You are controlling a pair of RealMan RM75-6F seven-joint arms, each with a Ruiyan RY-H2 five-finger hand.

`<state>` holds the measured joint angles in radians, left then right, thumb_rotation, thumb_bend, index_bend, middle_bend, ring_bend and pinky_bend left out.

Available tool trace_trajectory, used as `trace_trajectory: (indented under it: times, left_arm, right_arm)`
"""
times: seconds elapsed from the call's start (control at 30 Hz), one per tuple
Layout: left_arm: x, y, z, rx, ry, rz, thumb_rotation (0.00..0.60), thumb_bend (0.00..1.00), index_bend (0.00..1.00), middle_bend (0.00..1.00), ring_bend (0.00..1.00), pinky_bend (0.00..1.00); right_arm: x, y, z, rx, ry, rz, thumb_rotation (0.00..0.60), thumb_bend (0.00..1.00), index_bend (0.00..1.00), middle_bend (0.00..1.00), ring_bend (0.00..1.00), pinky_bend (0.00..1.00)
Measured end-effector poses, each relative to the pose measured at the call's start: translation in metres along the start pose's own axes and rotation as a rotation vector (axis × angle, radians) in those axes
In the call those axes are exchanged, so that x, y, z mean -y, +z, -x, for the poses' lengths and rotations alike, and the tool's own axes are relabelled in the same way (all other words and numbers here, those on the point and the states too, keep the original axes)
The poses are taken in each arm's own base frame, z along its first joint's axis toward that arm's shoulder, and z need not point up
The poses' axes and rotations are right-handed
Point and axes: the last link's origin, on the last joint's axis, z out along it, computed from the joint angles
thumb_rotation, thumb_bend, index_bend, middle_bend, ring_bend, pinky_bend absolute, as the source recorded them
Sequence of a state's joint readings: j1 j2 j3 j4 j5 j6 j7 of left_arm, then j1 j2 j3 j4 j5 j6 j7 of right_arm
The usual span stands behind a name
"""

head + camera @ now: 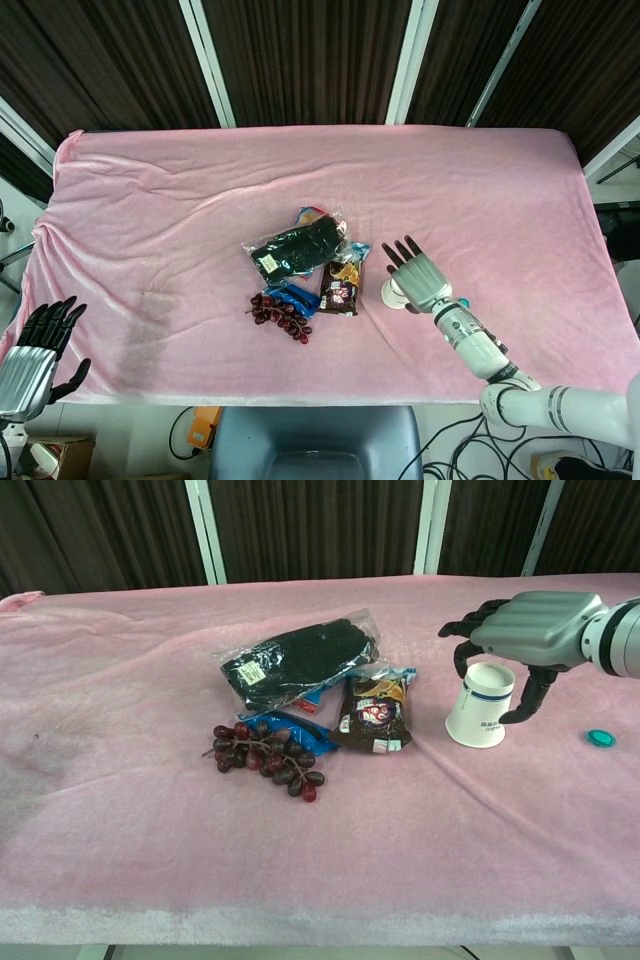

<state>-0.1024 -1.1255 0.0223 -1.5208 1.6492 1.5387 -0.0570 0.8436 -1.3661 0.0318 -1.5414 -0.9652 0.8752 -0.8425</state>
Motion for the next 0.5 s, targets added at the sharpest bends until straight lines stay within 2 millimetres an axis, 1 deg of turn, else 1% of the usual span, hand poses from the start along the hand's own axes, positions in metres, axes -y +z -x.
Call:
trace_trajectory:
  times: [0.13, 0.23, 0.3, 0.43, 0.5]
  left_arm:
    - [0.0002, -0.0014, -0.0003, -0.001, 0.0, 0.001, 0.6, 0.4, 0.0, 0.0, 0.0, 0.05]
    - [0.0009, -0.0022, -0.0008, -0.004, -0.001, -0.002, 0.6, 0.4, 0.0, 0.0, 0.0, 0.05]
    - [0.0014, -0.0022, -0.0011, -0.005, -0.001, -0.003, 0.6, 0.4, 0.0, 0.0, 0.0, 0.05]
    - [0.0015, -0.0026, -0.0003, -0.001, 0.001, -0.002, 0.6, 0.4, 0.0, 0.0, 0.0, 0.05]
    - [0.0015, -0.0027, -0.0001, -0.001, 0.002, -0.002, 0.6, 0.4, 0.0, 0.0, 0.0, 0.05]
  right_arm:
    - [-0.0014, 0.0019, 0.0013, 0.006, -0.007, 0.018, 0.6, 0.42, 0.51, 0.0, 0.0, 0.0]
    - [-0.0021, 0.0037, 0.002, 0.007, -0.013, 0.024, 0.6, 0.44, 0.59, 0.0, 0.0, 0.0]
    - [-0.003, 0.0044, 0.002, 0.001, -0.019, 0.026, 0.6, 0.44, 0.62, 0.0, 0.0, 0.0]
    - [-0.0046, 0.0011, -0.0009, -0.012, -0.006, 0.021, 0.6, 0.44, 0.63, 0.0, 0.0, 0.0]
    - [-0.007, -0.0054, -0.0046, -0.025, 0.003, 0.014, 0.6, 0.44, 0.62, 0.0, 0.0, 0.0]
